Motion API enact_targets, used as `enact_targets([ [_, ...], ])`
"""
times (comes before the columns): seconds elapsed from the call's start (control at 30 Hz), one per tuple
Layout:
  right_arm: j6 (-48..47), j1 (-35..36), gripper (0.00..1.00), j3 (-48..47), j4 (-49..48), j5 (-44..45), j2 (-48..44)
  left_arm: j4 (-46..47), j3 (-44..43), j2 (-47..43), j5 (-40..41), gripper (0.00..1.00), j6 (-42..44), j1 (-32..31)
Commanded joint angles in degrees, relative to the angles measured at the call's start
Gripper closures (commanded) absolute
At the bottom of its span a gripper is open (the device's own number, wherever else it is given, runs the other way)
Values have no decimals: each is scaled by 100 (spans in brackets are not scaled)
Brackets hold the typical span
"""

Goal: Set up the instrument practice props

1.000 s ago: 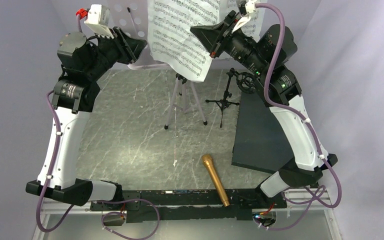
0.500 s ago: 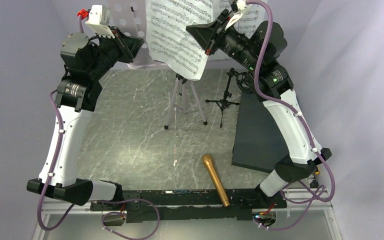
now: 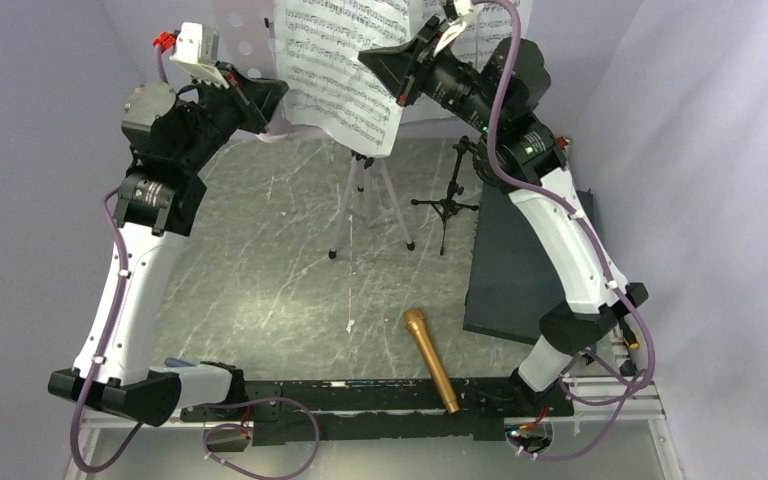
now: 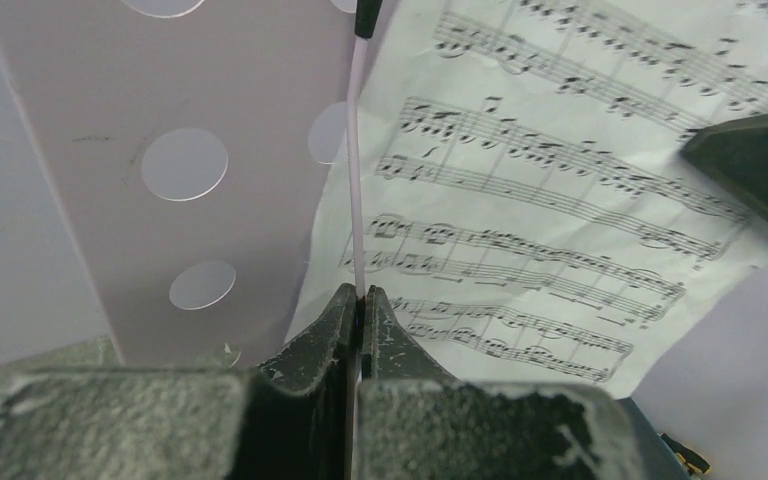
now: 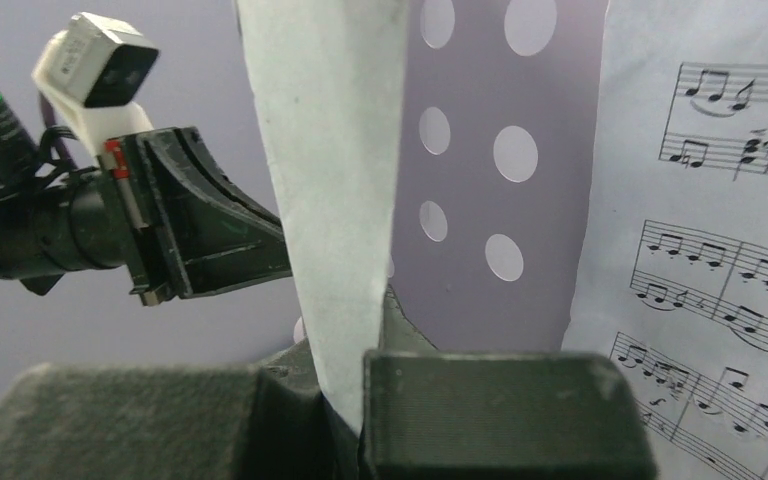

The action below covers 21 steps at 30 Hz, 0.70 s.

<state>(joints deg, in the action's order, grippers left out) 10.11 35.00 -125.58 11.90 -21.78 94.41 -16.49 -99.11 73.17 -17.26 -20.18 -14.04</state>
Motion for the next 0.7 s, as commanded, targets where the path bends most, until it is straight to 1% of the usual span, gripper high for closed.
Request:
enact_targets([
  [0.0, 133, -26, 100, -307, -302, -81, 122, 700, 357, -359, -41, 97, 132, 32],
  [0.07, 177, -22, 100, -280, -364, -15, 135, 958, 597, -466, 12, 97, 153, 33],
  [0.17, 273, -29, 100, -37, -616, 116, 66, 1585, 1017, -665, 99, 97, 196, 33],
  [0.23, 282, -28, 100, -153, -592, 102, 151, 1850, 1149, -731, 133, 97, 249, 33],
  [0.33, 293, -26, 100, -399, -456, 51, 338, 1807, 1122, -713, 95, 97, 337, 33],
  [0.67, 620, -28, 100, -504, -760, -326, 675, 1785, 1039, -574, -245, 97, 444, 33],
])
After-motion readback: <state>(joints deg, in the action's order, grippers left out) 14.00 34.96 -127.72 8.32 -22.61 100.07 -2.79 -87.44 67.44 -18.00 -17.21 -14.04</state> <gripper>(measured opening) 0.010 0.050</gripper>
